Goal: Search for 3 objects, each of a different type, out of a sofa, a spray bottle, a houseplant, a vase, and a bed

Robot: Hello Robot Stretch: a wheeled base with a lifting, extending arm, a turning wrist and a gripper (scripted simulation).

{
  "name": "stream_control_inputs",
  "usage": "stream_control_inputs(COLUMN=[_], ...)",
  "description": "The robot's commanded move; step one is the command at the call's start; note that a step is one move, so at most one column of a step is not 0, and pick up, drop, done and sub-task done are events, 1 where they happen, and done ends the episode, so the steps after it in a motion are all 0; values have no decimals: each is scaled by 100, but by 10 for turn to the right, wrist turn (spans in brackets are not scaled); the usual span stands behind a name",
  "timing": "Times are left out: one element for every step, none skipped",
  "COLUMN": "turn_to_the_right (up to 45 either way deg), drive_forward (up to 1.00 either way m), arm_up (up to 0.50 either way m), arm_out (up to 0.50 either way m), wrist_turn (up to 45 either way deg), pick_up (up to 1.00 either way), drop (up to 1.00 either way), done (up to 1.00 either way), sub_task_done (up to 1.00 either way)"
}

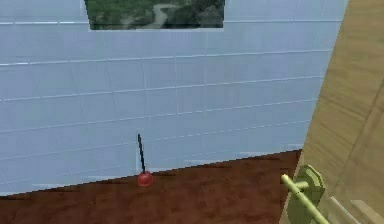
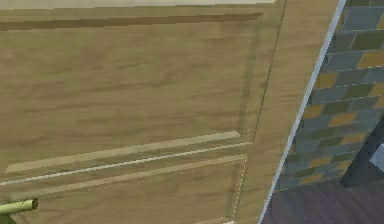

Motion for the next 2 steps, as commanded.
stream_control_inputs(turn_to_the_right=[-30, 0], drive_forward=[0, 65], arm_up=[0, 0], arm_out=[0, 0], wrist_turn=[0, 0], pick_up=[0, 0], drop=[0, 0], done=[0, 0], sub_task_done=[0, 0])
